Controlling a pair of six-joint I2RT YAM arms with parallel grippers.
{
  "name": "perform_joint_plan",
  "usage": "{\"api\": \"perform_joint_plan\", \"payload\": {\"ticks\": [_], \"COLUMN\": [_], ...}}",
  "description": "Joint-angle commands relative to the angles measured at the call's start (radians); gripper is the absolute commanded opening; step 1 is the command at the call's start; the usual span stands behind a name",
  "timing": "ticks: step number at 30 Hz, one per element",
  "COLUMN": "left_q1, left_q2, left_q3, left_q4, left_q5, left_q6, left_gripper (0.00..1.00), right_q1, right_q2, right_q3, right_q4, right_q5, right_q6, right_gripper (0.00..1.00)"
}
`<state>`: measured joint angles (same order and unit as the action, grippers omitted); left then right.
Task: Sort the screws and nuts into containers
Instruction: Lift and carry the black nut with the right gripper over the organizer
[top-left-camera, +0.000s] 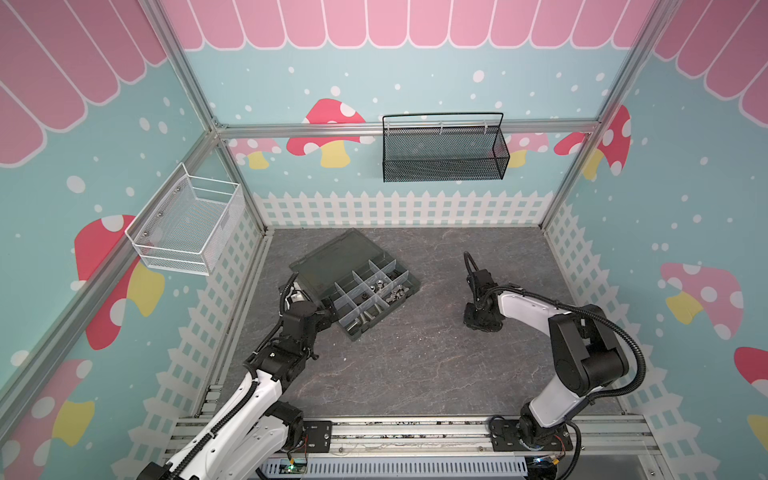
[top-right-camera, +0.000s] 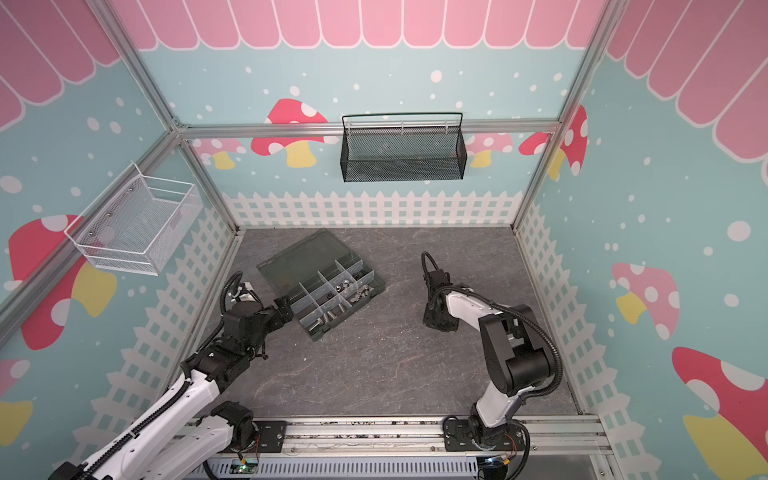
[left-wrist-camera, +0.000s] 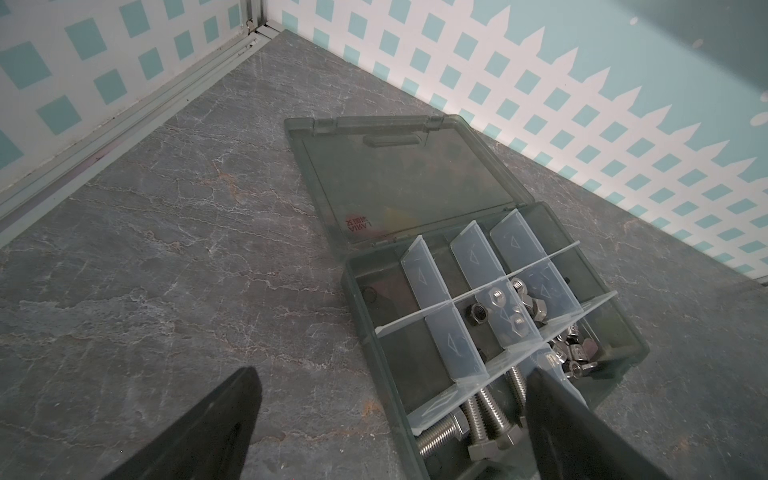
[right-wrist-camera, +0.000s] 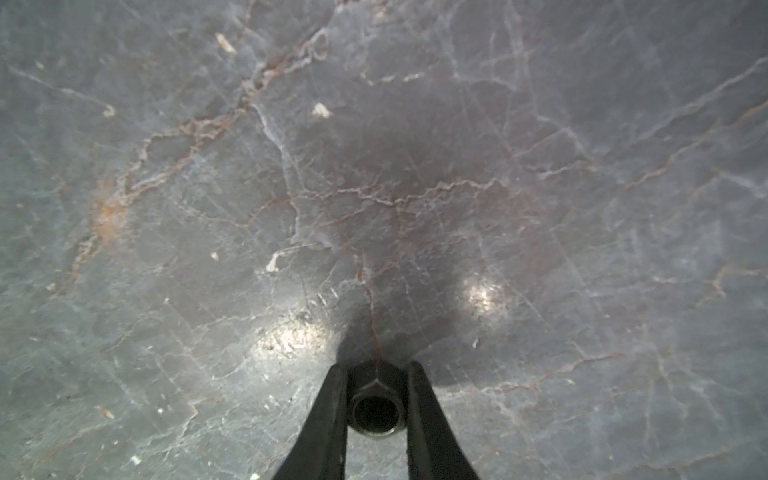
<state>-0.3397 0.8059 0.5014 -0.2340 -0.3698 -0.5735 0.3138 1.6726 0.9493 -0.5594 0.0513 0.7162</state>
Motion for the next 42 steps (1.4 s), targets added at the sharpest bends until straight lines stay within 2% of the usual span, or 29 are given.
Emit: {"api": "perform_joint_plan", "payload": {"ticks": [1, 13, 20, 32, 36, 42], "left_q1": [0.008, 0.010, 0.011, 0.013, 0.013, 0.013], "left_q2": [0.000, -0.001, 0.000, -0.013, -0.009, -0.001], "left_q3": [-0.001, -0.008, -0.009, -0.013, -0.012, -0.014], "left_q4": [0.005, 0.005, 0.009, 0.004, 0.004, 0.011], "left_q5": [0.005, 0.007, 0.009, 0.009, 0.008, 0.013], "left_q6": [-0.020, -0.020, -0.020, -0.023, -0.027, -0.032], "left_gripper": [1.00, 1.00, 1.00, 1.00, 1.00, 1.00], "right_q1": [-0.001, -0.001, 0.003, 0.042, 0.081, 0.177], "right_q2": [0.021, 0.022, 0.034, 0.013, 0.016, 0.040], "right_q3": [-0.020, -0.013, -0.008, 0.037, 0.087, 0.215], "right_q4": [-0.010, 0.016, 0.062, 0.061, 0.044, 0.002], "right_q5": [-0.020, -0.061, -0.126, -0.124, -0.101, -0.006], "right_q6": [0.004, 0.007, 0.017, 0.028, 0.027, 0.017], "right_gripper": [0.19, 0.00, 0.00, 0.00, 0.00, 0.00]}}
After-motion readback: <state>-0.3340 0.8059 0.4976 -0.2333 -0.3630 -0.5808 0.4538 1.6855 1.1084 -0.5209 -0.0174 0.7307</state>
